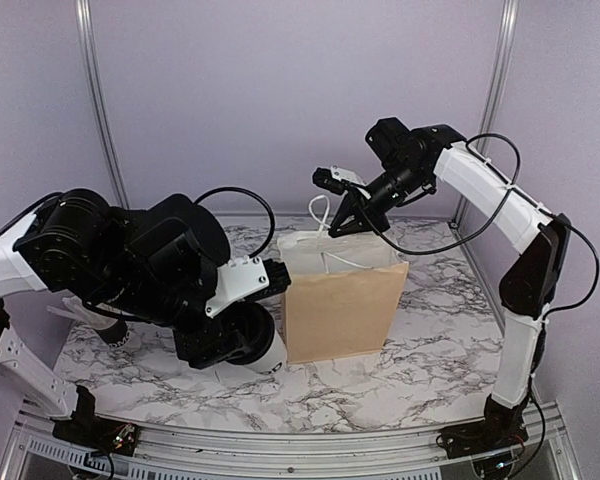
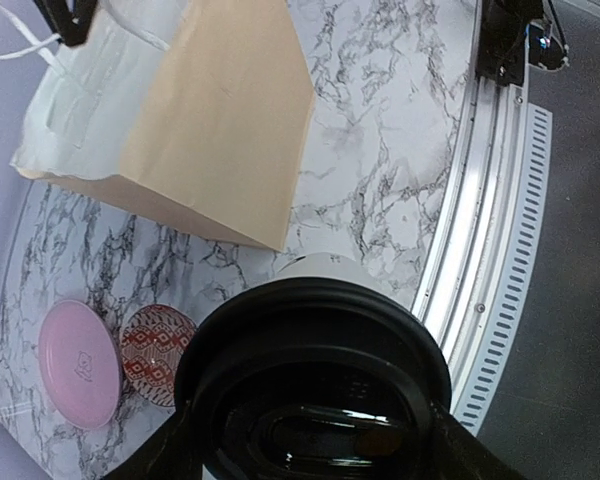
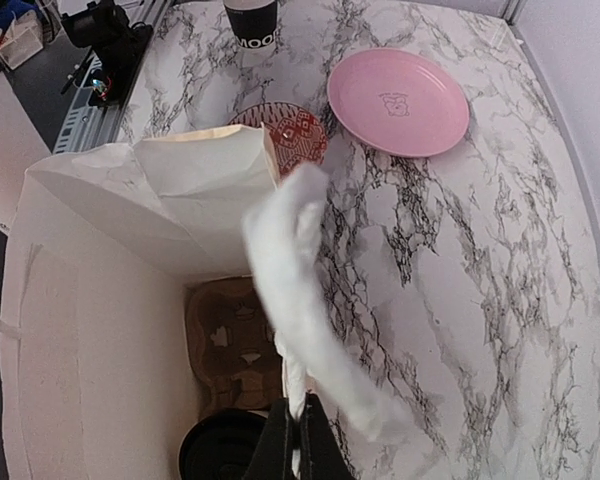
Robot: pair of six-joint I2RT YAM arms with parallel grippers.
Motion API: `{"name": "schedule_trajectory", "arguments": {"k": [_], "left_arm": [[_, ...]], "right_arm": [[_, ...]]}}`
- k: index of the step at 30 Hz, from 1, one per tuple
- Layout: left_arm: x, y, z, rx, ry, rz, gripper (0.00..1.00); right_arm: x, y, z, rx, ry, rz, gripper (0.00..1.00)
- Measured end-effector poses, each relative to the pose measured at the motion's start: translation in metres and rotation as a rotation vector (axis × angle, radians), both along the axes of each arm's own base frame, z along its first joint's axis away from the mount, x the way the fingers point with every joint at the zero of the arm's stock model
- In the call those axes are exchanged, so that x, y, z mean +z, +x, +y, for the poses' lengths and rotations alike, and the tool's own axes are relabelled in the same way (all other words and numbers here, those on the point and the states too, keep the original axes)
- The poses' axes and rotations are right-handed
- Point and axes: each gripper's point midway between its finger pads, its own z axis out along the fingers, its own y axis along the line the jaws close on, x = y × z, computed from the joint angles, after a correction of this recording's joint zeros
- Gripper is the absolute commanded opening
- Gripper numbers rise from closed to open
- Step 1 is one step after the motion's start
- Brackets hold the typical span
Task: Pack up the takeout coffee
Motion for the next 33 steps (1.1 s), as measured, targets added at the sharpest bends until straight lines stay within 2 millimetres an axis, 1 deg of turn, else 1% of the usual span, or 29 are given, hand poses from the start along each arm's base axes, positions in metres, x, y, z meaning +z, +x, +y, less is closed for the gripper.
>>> {"name": "schedule_trajectory", "arguments": {"k": [2,4,7,10,12,14,16,18,22,24,27,33], "left_arm": [[0.018,0.009,0.002,0.029,-0.032,-0.053,0.66],[0.046,0.018,0.004,0.060,-0.088,-0.107,0.65],[0.093,0.027,0.008,0.096,-0.199,-0.173,0.65],[0.132,0.032,0.013,0.119,-0.292,-0.223,0.64],[0.149,0.033,0.015,0.115,-0.330,-0.244,0.63],[0.157,0.033,0.012,0.103,-0.344,-0.254,0.62],[0.157,0.033,0.000,0.083,-0.339,-0.257,0.61],[0.150,0.033,-0.012,0.065,-0.317,-0.251,0.60],[0.120,0.029,-0.042,0.018,-0.245,-0.222,0.60],[0.105,0.026,-0.050,-0.001,-0.210,-0.209,0.60],[0.093,0.025,-0.054,-0.015,-0.177,-0.201,0.60],[0.091,0.029,-0.057,-0.009,-0.165,-0.233,0.59]], "right_arm": [[0.001,-0.005,-0.002,-0.004,-0.001,0.004,0.00],[-0.001,-0.014,-0.005,-0.011,-0.013,0.007,0.00],[0.001,-0.043,-0.007,0.000,-0.037,-0.016,0.00],[0.010,-0.080,-0.004,0.039,-0.025,-0.052,0.00],[0.015,-0.102,-0.004,0.061,-0.009,-0.061,0.00],[0.015,-0.112,-0.007,0.061,-0.005,-0.052,0.00],[0.013,-0.112,-0.007,0.044,-0.006,-0.039,0.00],[0.010,-0.110,-0.005,0.025,-0.005,-0.028,0.00],[0.005,-0.106,-0.003,-0.007,-0.004,-0.002,0.00],[0.006,-0.104,-0.002,-0.020,0.002,0.004,0.00],[0.008,-0.102,-0.001,-0.040,0.011,0.008,0.00],[0.011,-0.101,0.001,-0.059,0.024,0.025,0.00]]}}
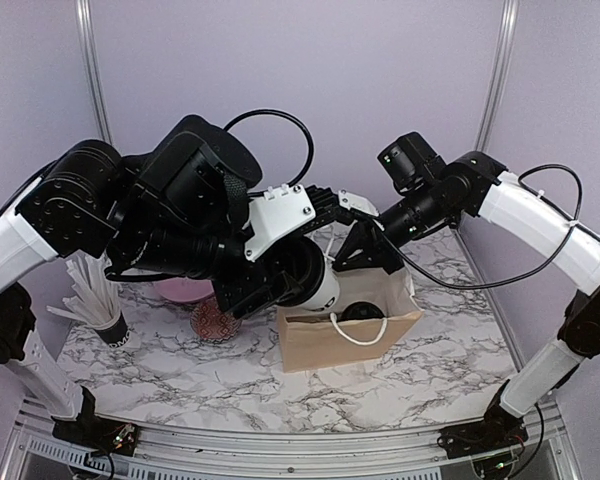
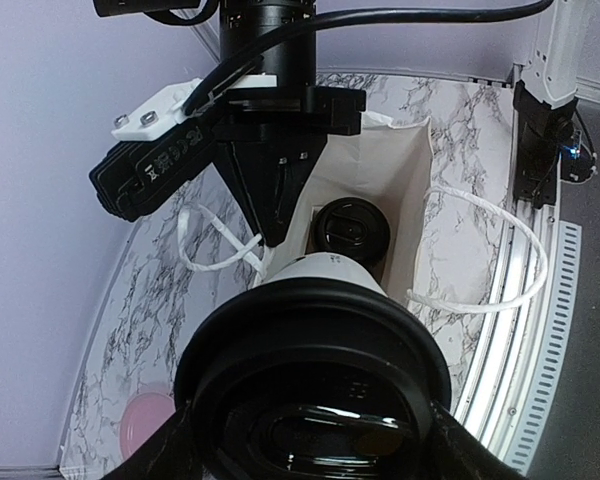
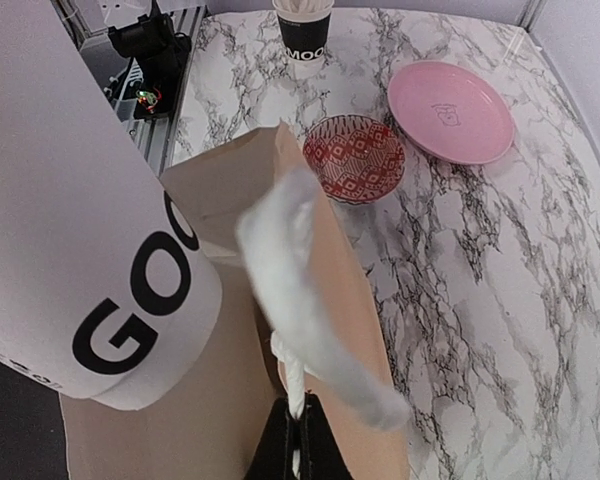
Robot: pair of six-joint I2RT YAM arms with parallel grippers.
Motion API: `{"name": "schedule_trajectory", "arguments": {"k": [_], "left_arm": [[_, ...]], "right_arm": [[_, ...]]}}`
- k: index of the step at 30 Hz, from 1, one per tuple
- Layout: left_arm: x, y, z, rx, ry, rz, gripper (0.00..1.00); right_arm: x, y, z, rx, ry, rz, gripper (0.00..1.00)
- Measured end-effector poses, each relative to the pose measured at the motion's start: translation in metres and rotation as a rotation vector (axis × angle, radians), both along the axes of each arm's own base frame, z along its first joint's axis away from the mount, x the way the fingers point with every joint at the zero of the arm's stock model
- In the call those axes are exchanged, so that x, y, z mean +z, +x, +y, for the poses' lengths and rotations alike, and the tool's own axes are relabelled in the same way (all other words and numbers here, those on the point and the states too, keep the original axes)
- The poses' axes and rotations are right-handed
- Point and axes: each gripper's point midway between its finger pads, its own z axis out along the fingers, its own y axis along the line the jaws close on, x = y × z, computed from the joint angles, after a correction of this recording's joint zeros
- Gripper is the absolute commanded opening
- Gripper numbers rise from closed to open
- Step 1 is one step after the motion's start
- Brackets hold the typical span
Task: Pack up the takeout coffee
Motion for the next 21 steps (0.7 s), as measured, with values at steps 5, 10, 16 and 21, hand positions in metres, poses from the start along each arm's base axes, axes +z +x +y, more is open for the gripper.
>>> {"name": "schedule_trajectory", "arguments": {"k": [5,10,16,21], "left_arm": [[-0.018,0.005,-0.014,0.007,0.051,-0.014,0.59],[-0.045,0.011,-0.029,0.012,0.134,-0.036,0.59],[-0.055,0.014,-0.033,0.002,0.177,-0.061,0.59],[-0.061,0.017,-0.034,-0.001,0.207,-0.084,0.58]], "right_arm": [[0.002,-0.002,0.001,0.000,0.010,0.019,0.00],[0.006,-0.006,0.001,0.005,0.026,0.030,0.00],[0.009,-0.010,-0.001,0.004,0.041,0.053,0.00],[0.012,-0.014,-0.001,0.008,0.058,0.070,0.03]]}}
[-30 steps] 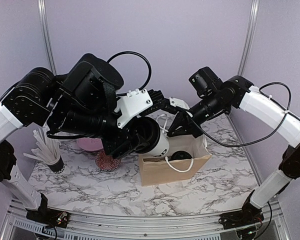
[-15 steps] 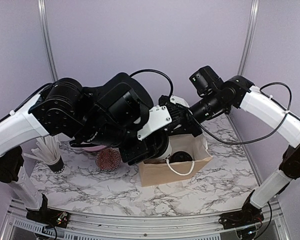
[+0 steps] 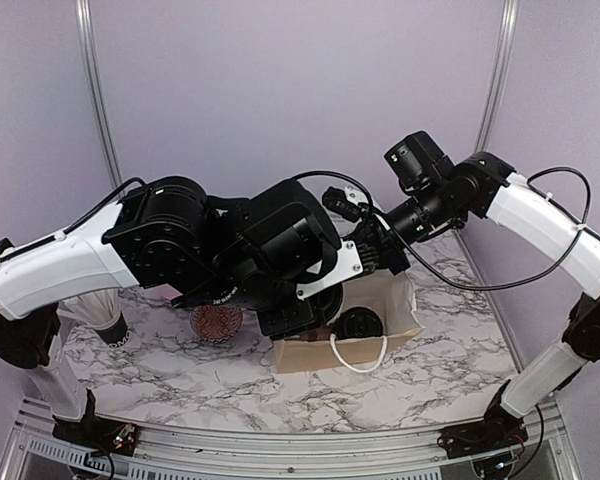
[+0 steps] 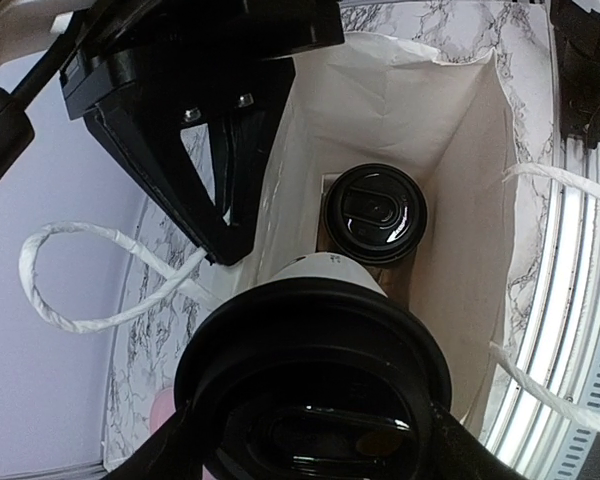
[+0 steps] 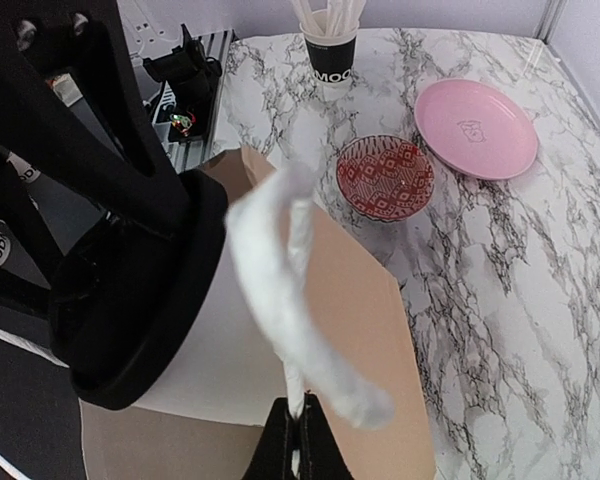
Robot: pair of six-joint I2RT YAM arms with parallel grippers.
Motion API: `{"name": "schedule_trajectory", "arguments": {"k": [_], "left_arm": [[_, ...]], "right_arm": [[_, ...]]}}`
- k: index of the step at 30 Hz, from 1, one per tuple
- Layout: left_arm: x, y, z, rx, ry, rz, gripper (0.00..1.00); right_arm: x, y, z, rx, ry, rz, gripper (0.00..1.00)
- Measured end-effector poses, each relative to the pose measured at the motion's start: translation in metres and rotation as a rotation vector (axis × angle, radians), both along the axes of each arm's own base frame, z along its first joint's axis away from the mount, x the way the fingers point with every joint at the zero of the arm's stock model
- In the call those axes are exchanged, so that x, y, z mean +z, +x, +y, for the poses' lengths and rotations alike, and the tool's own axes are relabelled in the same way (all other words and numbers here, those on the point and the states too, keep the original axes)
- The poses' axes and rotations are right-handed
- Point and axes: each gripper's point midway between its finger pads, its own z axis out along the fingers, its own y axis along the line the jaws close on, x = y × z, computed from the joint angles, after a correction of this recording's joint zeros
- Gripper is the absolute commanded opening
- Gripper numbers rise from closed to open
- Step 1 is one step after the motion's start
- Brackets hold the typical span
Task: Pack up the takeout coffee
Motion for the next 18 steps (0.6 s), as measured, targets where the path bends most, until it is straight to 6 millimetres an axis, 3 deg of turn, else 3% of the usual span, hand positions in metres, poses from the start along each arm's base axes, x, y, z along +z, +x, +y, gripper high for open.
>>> {"name": "schedule_trajectory", "arguments": {"k": [4,8,12,15,18], "left_arm": [[-0.015,0.001,-0.003,-0.003,0.044,-0.002,0.56],[-0.030,0.002,-0.006,0.000,0.090,-0.006,0.56],[-0.040,0.000,-0.008,-0.001,0.129,-0.019,0.56],[-0.045,-0.004,-0.007,-0.007,0.154,-0.025,0.56],[-0.047,-0.010,-0.006,-0.013,0.173,-0.032,0.56]], "right_arm": [[0.001,-0.004,0.000,0.003,0.009,0.017,0.09],[0.003,-0.005,0.001,0.002,0.022,0.035,0.37],[0.006,-0.007,0.001,0.014,0.040,0.050,0.52],[0.015,-0.001,-0.008,0.010,0.065,0.062,0.55],[0.037,0.024,-0.027,-0.043,0.121,0.034,0.55]]}}
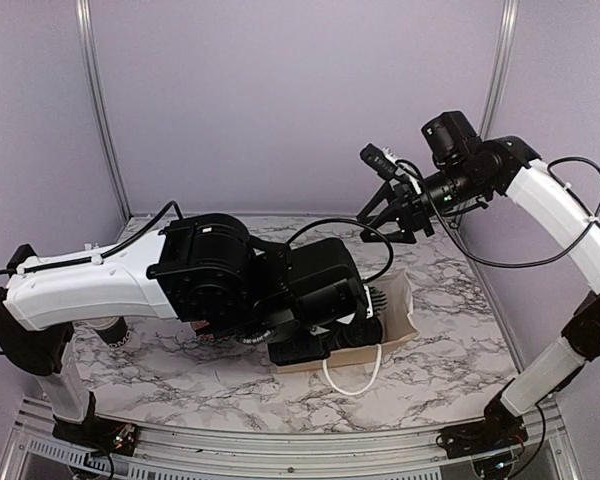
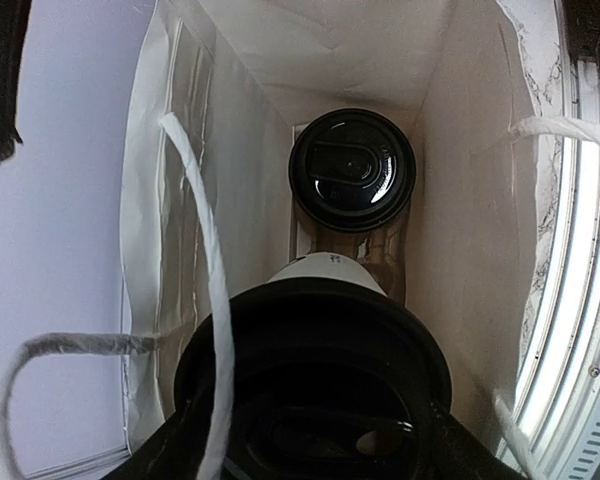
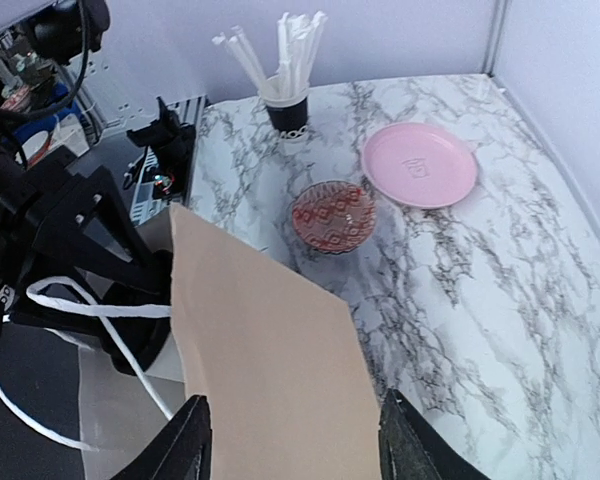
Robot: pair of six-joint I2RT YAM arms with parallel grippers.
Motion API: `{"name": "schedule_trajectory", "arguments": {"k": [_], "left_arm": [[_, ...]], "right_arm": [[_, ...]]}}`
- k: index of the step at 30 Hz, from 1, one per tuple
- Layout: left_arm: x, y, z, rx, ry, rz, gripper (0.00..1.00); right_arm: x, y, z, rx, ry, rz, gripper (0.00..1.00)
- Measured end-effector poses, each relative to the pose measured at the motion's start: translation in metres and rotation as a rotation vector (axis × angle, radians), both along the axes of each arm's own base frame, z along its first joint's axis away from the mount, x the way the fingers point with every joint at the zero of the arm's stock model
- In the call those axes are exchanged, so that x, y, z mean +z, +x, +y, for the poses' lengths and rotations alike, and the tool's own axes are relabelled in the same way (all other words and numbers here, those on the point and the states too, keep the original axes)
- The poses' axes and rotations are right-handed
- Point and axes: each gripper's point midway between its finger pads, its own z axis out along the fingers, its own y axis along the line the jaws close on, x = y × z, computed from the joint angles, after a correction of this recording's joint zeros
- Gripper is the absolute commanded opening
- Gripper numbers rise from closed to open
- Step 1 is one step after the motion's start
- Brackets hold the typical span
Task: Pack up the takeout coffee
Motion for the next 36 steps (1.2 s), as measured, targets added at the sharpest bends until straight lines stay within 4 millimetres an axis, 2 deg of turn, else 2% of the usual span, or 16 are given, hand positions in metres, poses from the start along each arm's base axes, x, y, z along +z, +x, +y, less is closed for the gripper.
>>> {"name": "schedule_trajectory", "arguments": {"k": [3,5,7,15,18,25,29,32,36], "left_arm": [[-0.002,-0.006,0.001,0.001,0.011,-0.007,0.55],[-0.005,-0.012,0.001,0.000,0.026,-0.011,0.55],[-0.010,-0.019,0.000,-0.003,0.039,-0.015,0.55],[-0.029,-0.030,0.003,0.041,0.100,-0.049,0.53],[-0.033,-0.029,0.007,0.066,0.111,-0.066,0.52],[-0.037,-0.031,0.013,0.077,0.135,-0.095,0.52],[-0.039,-0.029,0.015,0.079,0.149,-0.118,0.52],[-0.044,-0.028,0.017,0.069,0.175,-0.129,0.52],[-0.045,-0.029,0.014,0.049,0.178,-0.135,0.52]], "right_arm": [[0.015,0.026,-0.018,-0.065,0.034,-0.058,0.55],[0.012,0.036,-0.022,-0.087,0.030,-0.084,0.55],[0.001,0.043,-0.022,-0.099,0.015,-0.097,0.55],[-0.092,0.090,-0.015,-0.170,-0.133,-0.054,0.54],[-0.119,0.106,-0.011,-0.184,-0.165,-0.034,0.54],[-0.168,0.135,-0.002,-0.219,-0.216,0.005,0.54],[-0.199,0.140,0.000,-0.230,-0.250,0.072,0.55],[-0.212,0.141,0.000,-0.237,-0.262,0.099,0.55],[-0.219,0.138,0.000,-0.243,-0.265,0.117,0.55]]}}
